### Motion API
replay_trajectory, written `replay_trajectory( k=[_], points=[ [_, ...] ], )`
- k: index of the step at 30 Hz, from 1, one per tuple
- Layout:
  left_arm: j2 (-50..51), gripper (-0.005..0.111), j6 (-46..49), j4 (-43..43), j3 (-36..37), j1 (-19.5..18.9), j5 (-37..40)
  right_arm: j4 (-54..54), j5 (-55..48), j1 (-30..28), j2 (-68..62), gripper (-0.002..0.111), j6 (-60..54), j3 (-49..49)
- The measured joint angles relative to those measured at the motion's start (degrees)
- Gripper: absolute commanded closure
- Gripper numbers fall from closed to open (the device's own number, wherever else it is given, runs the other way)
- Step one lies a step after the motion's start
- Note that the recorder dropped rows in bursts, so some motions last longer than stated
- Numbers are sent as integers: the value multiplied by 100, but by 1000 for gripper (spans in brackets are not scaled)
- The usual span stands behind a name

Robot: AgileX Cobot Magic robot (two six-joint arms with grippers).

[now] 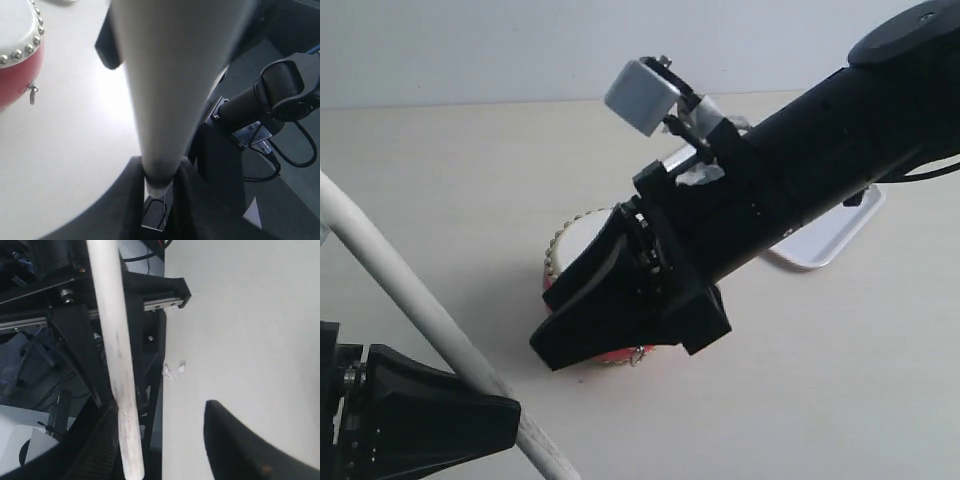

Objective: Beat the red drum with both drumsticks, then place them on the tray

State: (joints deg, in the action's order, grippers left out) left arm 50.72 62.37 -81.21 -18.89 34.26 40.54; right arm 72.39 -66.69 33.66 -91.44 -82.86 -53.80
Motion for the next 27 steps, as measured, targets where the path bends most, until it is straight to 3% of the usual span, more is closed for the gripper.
replay_trajectory(
  k=[16, 27],
  points=[
    [0, 107, 171, 287, 0, 0, -230, 755, 448, 778, 0, 54, -177, 13],
    [0, 107, 299, 287, 0, 0, -245, 1155, 610, 823, 0, 56, -200, 13]
  ],
)
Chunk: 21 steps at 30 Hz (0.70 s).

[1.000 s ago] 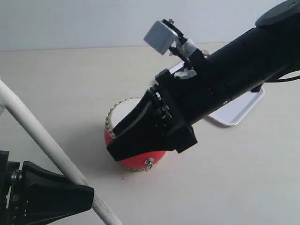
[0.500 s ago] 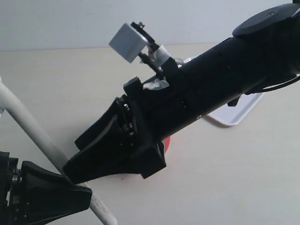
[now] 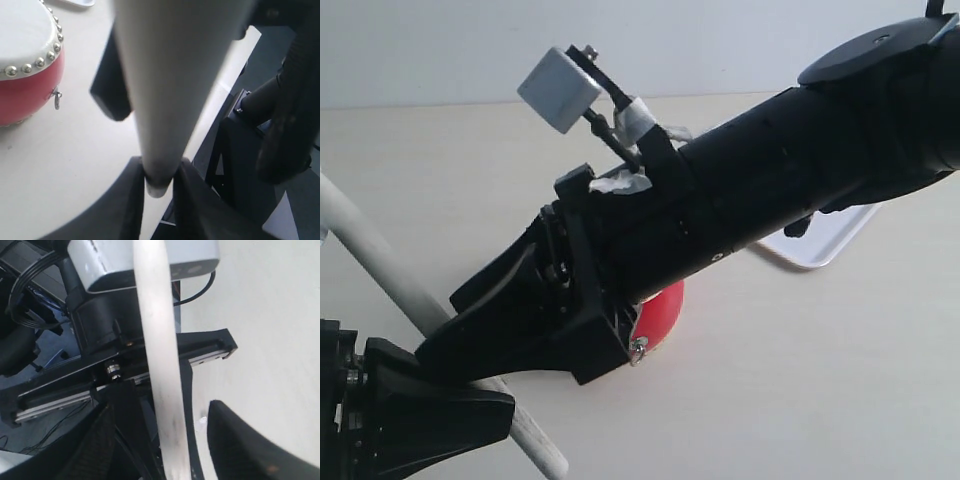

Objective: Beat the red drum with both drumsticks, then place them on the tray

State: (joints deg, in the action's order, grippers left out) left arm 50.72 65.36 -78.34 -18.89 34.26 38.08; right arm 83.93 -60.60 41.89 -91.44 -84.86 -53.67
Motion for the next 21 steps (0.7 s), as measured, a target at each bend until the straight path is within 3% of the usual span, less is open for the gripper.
replay_trajectory(
  k=[21],
  points=[
    [0, 107, 43, 0, 0, 0, -63, 26, 72, 48, -73, 56, 0, 0]
  ],
)
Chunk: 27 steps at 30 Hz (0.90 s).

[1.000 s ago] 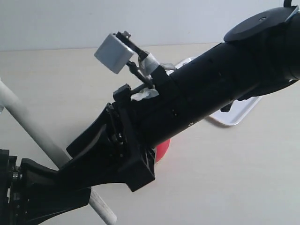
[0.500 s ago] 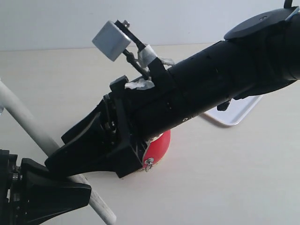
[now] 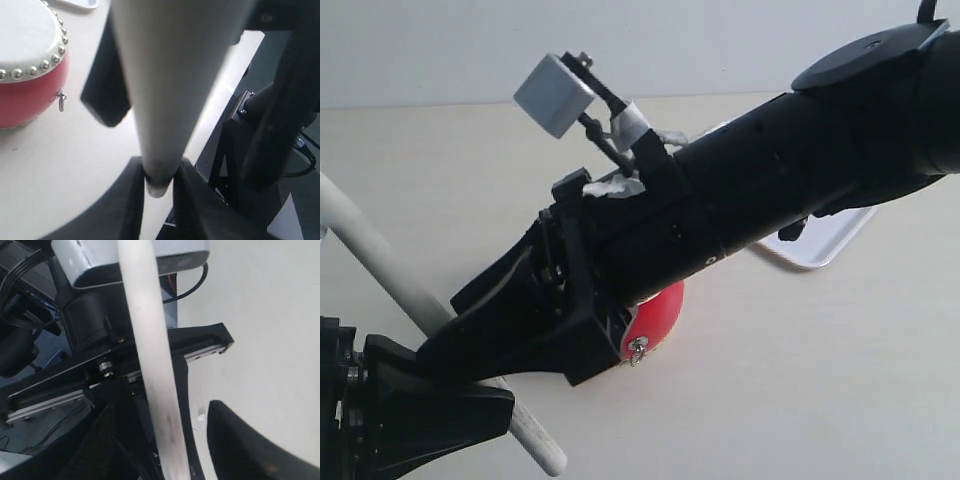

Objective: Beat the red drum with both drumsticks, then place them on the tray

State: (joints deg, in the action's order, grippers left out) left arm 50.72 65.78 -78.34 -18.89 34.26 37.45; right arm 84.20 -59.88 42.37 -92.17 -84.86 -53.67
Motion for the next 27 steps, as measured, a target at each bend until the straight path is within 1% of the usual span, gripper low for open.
replay_trajectory(
  k=[6, 15, 27],
  points=[
    [0, 107, 97, 72, 25, 0, 0, 0, 22, 209, -149, 57, -20, 0],
    [0, 107, 134, 137, 25, 0, -38, 23, 35, 219, -163, 68, -56, 0],
    [0, 107, 169, 183, 25, 0, 40, -9, -9, 219, -163, 68, -45, 0]
  ],
)
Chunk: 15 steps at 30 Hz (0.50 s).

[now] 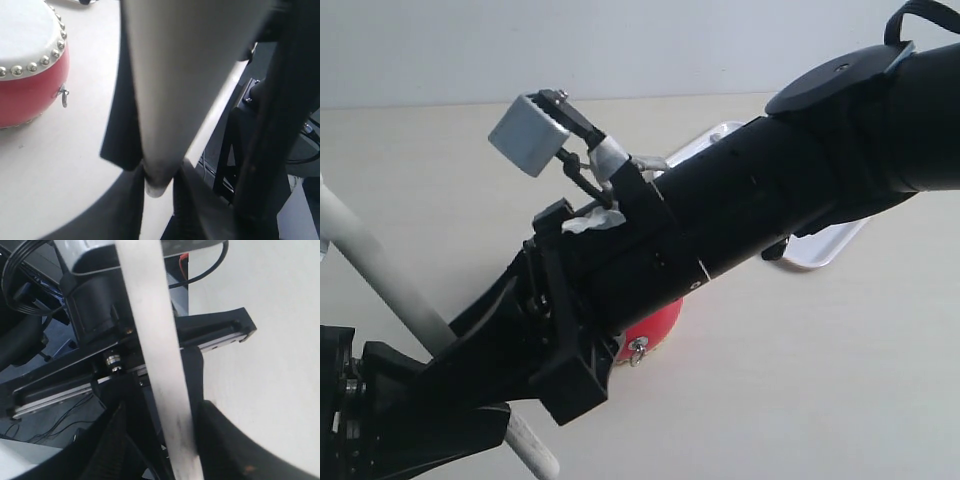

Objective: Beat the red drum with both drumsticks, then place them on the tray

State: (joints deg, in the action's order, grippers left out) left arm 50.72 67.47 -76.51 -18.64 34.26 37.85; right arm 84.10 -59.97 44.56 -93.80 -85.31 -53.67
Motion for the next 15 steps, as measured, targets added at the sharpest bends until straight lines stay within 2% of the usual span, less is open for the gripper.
replay_trajectory(
  k=[6, 10, 15],
  points=[
    [0, 107, 0, 0, 0, 0, 35, -47, -27, 0, 0, 68, 47, -12],
    [0, 107, 0, -77, 0, 0, 35, -162, -15, 25, -8, 68, 304, -398],
    [0, 107, 0, -131, 0, 0, 35, -809, 131, 25, -22, 68, 867, -554]
  ],
)
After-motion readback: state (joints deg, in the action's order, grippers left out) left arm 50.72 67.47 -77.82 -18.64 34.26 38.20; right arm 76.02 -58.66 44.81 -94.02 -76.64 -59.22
